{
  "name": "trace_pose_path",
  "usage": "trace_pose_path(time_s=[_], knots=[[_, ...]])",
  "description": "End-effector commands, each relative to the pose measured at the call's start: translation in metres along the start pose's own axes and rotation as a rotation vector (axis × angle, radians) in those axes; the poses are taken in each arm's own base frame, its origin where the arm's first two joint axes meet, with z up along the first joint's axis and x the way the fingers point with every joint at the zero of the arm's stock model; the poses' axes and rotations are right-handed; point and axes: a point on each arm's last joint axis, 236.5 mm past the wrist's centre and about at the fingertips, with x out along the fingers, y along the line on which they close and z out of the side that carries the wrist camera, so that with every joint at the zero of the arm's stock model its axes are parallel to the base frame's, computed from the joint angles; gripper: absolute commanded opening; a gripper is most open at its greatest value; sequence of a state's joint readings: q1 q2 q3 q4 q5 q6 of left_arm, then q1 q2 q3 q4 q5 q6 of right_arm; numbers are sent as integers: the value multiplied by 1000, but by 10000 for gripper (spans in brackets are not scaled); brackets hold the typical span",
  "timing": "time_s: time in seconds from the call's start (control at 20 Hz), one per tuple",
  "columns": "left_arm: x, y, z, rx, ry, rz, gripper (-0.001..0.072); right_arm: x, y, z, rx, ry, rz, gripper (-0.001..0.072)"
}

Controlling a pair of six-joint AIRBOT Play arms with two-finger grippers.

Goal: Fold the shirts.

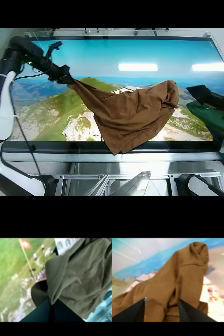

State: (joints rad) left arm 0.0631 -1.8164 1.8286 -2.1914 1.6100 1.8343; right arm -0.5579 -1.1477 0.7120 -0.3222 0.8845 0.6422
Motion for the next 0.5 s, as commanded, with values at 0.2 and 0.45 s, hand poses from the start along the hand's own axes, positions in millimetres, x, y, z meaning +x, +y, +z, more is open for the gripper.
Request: trace_pose_path(time_s=[0.2,0.45], knots=[[25,47,-90,-298,78,-46,624,-15,-51,-91,158,348,-148,388],[56,25,-159,-396,274,-179,715,-4,-56,-119,214,423,-136,325]])
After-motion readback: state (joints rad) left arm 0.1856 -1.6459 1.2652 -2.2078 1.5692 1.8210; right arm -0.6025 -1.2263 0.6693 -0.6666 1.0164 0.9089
